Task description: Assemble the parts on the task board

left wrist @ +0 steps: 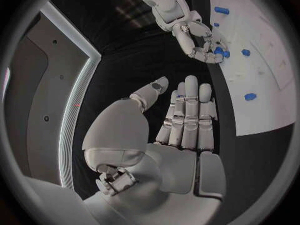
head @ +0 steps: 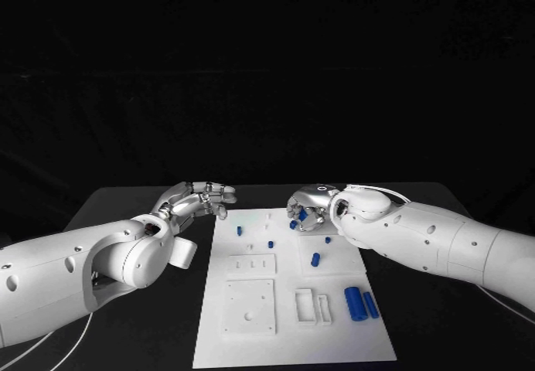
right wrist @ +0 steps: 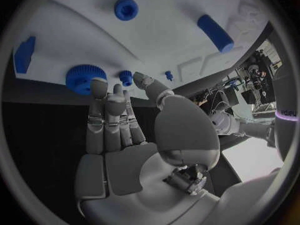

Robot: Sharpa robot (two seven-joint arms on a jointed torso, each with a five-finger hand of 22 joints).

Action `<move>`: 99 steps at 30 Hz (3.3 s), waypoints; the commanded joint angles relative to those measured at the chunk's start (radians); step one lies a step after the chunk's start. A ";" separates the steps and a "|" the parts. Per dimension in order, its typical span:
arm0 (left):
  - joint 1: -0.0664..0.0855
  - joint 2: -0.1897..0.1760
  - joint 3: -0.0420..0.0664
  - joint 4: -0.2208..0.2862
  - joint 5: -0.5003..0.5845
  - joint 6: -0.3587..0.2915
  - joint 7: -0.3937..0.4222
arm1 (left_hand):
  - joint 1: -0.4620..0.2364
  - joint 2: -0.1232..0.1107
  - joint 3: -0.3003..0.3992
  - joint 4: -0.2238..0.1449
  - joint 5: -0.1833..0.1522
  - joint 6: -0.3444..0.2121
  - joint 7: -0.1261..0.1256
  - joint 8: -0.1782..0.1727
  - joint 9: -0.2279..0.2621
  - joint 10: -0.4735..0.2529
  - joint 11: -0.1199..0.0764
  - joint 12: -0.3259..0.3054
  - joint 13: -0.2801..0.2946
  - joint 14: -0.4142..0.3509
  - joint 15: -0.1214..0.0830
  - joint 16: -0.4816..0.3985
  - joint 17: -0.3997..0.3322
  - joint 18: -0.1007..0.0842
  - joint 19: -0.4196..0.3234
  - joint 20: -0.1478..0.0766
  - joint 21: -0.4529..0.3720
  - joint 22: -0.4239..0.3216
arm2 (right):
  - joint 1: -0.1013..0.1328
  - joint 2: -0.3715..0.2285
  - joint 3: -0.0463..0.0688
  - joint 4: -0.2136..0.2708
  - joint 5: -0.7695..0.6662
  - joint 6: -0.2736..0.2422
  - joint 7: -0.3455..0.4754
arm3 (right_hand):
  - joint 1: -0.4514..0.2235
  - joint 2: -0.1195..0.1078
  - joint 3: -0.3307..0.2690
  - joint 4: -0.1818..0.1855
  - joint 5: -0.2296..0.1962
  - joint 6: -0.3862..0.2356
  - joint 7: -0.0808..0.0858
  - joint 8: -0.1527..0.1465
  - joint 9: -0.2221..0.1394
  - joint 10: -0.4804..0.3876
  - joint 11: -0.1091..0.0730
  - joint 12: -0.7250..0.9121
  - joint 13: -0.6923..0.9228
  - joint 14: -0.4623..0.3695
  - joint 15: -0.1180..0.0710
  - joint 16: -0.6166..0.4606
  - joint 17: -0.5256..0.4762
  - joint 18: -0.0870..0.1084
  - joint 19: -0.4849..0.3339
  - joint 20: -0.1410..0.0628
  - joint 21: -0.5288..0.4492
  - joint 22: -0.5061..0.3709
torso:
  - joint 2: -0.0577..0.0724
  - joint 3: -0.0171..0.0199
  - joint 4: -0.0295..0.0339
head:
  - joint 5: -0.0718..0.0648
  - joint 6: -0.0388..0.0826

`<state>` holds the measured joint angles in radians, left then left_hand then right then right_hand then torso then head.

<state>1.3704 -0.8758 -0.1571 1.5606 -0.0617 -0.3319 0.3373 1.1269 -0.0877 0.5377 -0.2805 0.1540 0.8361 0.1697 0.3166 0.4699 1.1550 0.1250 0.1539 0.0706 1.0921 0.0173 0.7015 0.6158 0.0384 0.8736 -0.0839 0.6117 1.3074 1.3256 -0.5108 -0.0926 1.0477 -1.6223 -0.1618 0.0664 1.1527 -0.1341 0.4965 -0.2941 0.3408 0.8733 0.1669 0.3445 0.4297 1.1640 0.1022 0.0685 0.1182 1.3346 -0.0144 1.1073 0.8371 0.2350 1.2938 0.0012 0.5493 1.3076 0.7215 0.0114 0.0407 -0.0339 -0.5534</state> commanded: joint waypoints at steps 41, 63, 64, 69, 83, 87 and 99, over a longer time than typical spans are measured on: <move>0.003 0.003 0.001 -0.003 0.002 0.021 -0.007 | -0.011 0.000 -0.001 -0.003 0.000 -0.011 0.007 -0.009 -0.001 -0.013 0.001 -0.011 0.000 -0.015 0.001 0.016 0.000 0.023 -0.010 0.002 0.014 0.021 | -0.008 0.013 0.000 0.001 -0.025 0.015 -0.049 | -0.069 0.051 0.202 0.010 -0.181 0.123 -0.044 0.025 0.026 0.137 -0.046 0.024 0.054 -0.021 -0.042 0.062 -0.062 0.027 0.007 -0.013 0.064 0.025 | 0.012 -0.0022 -0.0026 | 0.005 -0.006; 0.003 0.008 0.001 -0.015 0.004 0.016 -0.003 | -0.006 0.001 0.003 -0.005 0.005 -0.011 0.008 -0.010 0.000 -0.013 0.001 -0.012 0.000 -0.017 0.002 0.020 -0.001 0.024 -0.012 0.003 0.018 0.020 | -0.008 0.011 0.001 0.039 -0.048 -0.337 -0.087 | -0.064 0.024 0.300 0.019 -0.246 0.153 -0.056 0.030 0.052 0.168 -0.055 0.018 0.090 -0.024 -0.052 0.090 -0.075 0.027 -0.001 -0.017 0.128 0.024 | 0.014 -0.0027 -0.0020 | 0.016 0.020; 0.003 0.007 0.001 -0.016 0.004 0.014 -0.003 | -0.006 0.001 0.003 -0.005 0.005 -0.012 0.008 -0.010 0.000 -0.014 0.001 -0.012 0.000 -0.017 0.002 0.021 -0.002 0.024 -0.012 0.003 0.018 0.020 | -0.008 0.017 0.001 0.036 -0.064 -0.339 -0.088 | -0.063 0.020 0.305 0.022 -0.248 0.154 -0.056 0.030 0.053 0.169 -0.056 0.017 0.091 -0.023 -0.052 0.091 -0.076 0.027 0.000 -0.016 0.131 0.024 | 0.015 -0.0024 -0.0030 | 0.017 0.021; 0.003 0.008 0.001 -0.019 0.004 0.010 -0.001 | -0.006 0.001 0.004 -0.005 0.005 -0.012 0.008 -0.010 0.000 -0.014 0.002 -0.012 0.000 -0.017 0.002 0.021 -0.002 0.024 -0.012 0.003 0.018 0.020 | -0.008 0.041 0.001 0.022 -0.129 -0.340 -0.092 | -0.057 0.010 0.319 0.028 -0.267 0.157 -0.057 0.028 0.056 0.172 -0.056 0.014 0.096 -0.024 -0.052 0.097 -0.077 0.027 0.000 -0.013 0.140 0.023 | 0.016 -0.0023 -0.0062 | 0.016 0.025; 0.003 0.014 0.003 -0.018 0.004 0.009 0.003 | -0.006 0.000 0.004 -0.005 0.006 -0.012 0.008 -0.011 0.000 -0.013 0.002 -0.012 0.000 -0.019 0.002 0.022 -0.002 0.024 -0.013 0.004 0.019 0.020 | -0.025 0.114 0.001 -0.042 -0.180 -0.321 -0.102 | -0.051 -0.003 0.334 0.039 -0.279 0.162 -0.059 0.027 0.060 0.175 -0.057 0.011 0.101 -0.025 -0.053 0.102 -0.079 0.027 -0.002 -0.013 0.148 0.022 | 0.018 -0.0046 0.0010 | 0.027 0.026; 0.008 0.013 0.003 -0.015 0.004 0.008 0.002 | -0.006 0.000 0.004 -0.005 0.006 -0.012 0.009 -0.011 0.000 -0.013 0.002 -0.012 0.001 -0.019 0.002 0.022 -0.003 0.024 -0.014 0.004 0.019 0.020 | -0.030 0.122 0.001 -0.054 -0.185 -0.314 -0.104 | -0.051 -0.003 0.334 0.040 -0.279 0.162 -0.059 0.027 0.060 0.176 -0.057 0.010 0.102 -0.025 -0.053 0.102 -0.079 0.027 -0.001 -0.012 0.149 0.022 | 0.021 -0.0057 0.0038 | 0.027 0.026; 0.020 0.009 0.004 -0.006 0.004 0.008 0.003 | -0.006 -0.001 0.004 -0.005 0.006 -0.012 0.008 -0.011 0.000 -0.013 0.002 -0.012 0.001 -0.020 0.002 0.023 -0.003 0.024 -0.014 0.004 0.020 0.020 | -0.032 0.127 0.001 -0.072 -0.193 -0.307 -0.113 | -0.051 -0.004 0.335 0.042 -0.280 0.162 -0.059 0.026 0.061 0.176 -0.057 0.010 0.102 -0.025 -0.053 0.103 -0.079 0.027 -0.001 -0.013 0.150 0.022 | 0.029 -0.0103 0.0058 | 0.025 0.027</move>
<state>1.3877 -0.8668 -0.1546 1.5513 -0.0606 -0.3282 0.3279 1.1197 -0.0882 0.5402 -0.2831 0.1540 0.8291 0.1767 0.3129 0.4701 1.1487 0.1243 0.1462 0.0709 1.0817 0.0206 0.7210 0.6138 0.0384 0.8628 -0.0804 0.6270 1.3074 1.2938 -0.3851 -0.0921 0.9768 -1.7947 -0.4777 -0.0383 1.0912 -0.1413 0.8265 -0.2541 0.0648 1.0300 0.1070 0.3702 0.4647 1.3331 0.0427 0.0808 0.2205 1.3089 -0.0613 1.2062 0.7595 0.2063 1.2944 -0.0104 0.6930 1.3073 0.7479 0.0022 0.0456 -0.0095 -0.5267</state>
